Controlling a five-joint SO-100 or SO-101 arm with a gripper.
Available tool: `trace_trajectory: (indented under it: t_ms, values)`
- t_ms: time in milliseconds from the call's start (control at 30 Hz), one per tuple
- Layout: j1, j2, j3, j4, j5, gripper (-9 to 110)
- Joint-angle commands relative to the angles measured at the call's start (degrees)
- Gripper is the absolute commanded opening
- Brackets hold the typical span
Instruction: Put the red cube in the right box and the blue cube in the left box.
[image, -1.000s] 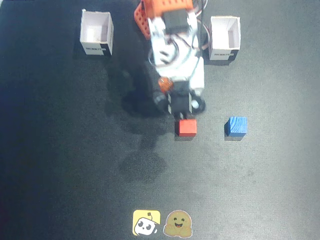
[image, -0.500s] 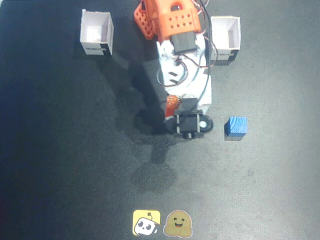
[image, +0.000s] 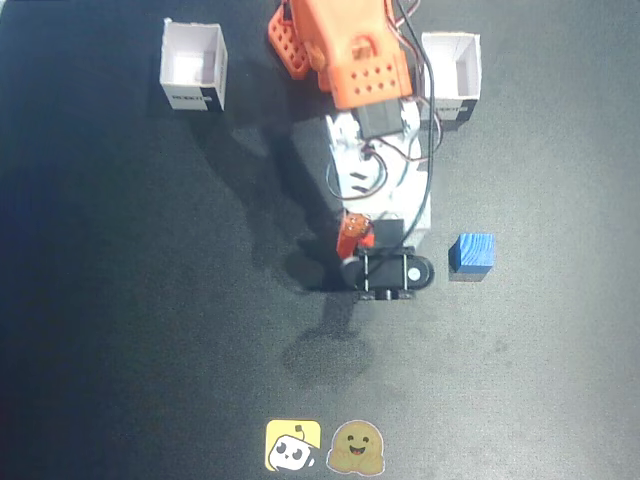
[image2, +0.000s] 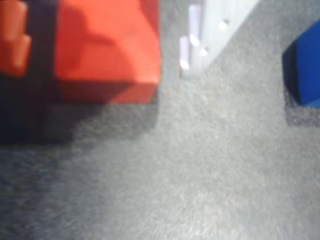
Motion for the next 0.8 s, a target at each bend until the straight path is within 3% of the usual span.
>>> trace_trajectory:
  t_ms: [0, 533, 767]
  values:
    - [-0.6, -1.8, -1.9, -1.6, 0.8, 24]
    - [-0.5, -4.7, 0.7, -6.3, 1.0, 11]
    - [0.6, -0.2, -0.7, -0.6, -0.5, 11]
